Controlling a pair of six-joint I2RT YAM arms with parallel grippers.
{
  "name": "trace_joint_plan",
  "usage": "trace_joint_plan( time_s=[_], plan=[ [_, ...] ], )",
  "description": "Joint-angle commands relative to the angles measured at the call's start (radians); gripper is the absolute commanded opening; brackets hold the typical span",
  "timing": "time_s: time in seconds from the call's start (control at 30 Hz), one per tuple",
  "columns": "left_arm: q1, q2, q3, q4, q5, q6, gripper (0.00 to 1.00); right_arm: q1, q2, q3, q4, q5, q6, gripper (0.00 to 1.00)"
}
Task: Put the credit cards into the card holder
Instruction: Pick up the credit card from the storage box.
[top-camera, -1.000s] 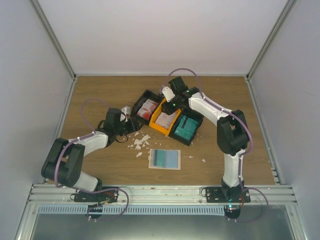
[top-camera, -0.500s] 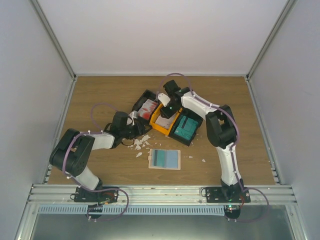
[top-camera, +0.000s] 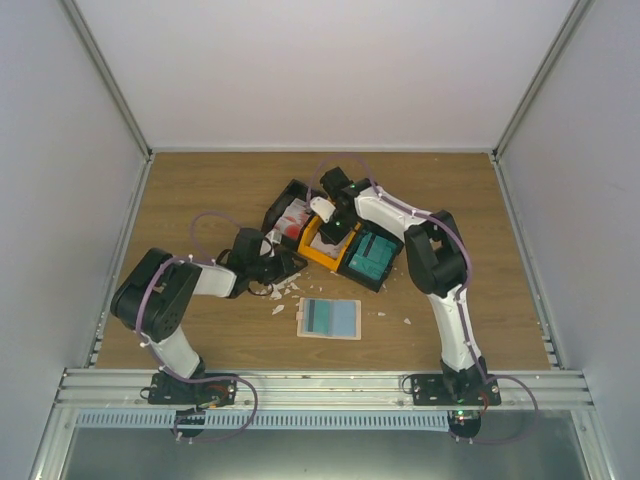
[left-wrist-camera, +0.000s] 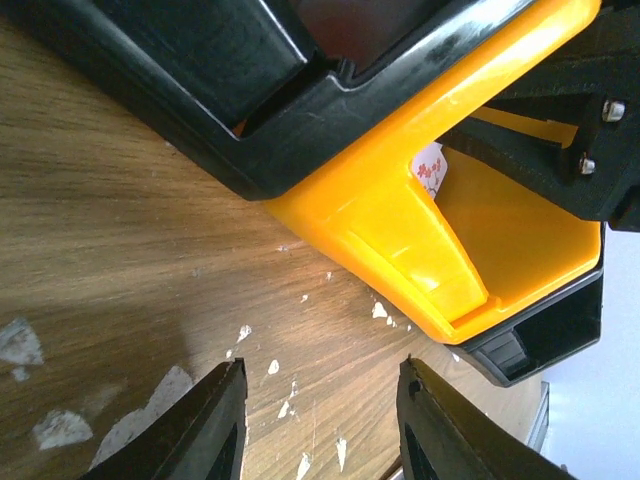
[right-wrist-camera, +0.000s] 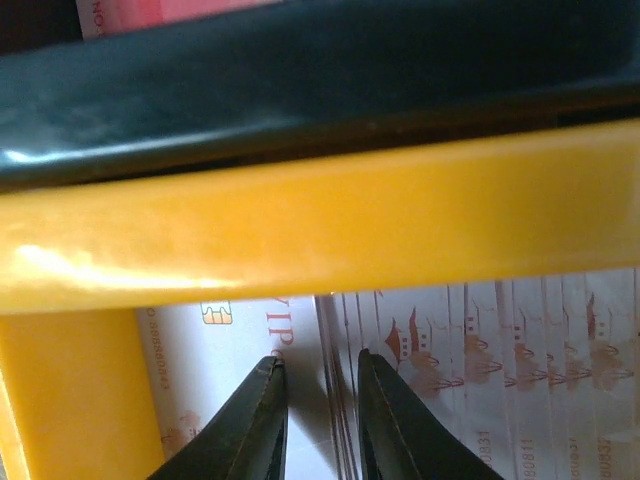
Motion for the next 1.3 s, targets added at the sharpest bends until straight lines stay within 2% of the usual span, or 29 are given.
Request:
trace_joint_plan(
  time_s=[0.0,0.1,0.27,0.47,0.93,1.27],
  plan=[
    [-0.013,0.022,0.026,0.058,-0.014,0.008,0.44,0.015,0.034,0.025,-0.037,0.012,-0.012,0.20],
    [-0.017,0.031,0.033,0.056,-0.016,0.010,0.43,0.015,0.031,0.026,-0.045,-0.010,-0.006,0.21],
    [-0.033,0.058,0.076,0.000,-0.052,0.041,0.42,0.014,0.011,0.020,-0.067,-0.065,-0.001,0.14],
    [-0.056,0.099,0.111,-0.028,-0.089,0.057,0.42,0.015,-0.064,-0.036,-0.039,-0.092,0.004,0.11],
    [-0.089,0.122,0.136,-0.050,-0.128,0.061,0.41,0.020,-0.161,-0.119,-0.047,-0.178,-0.028,0.11],
    [-0.091,0.100,0.132,-0.066,-0.142,0.070,0.40,0.033,-0.186,-0.164,-0.046,-0.182,-0.020,0.13]
  ],
)
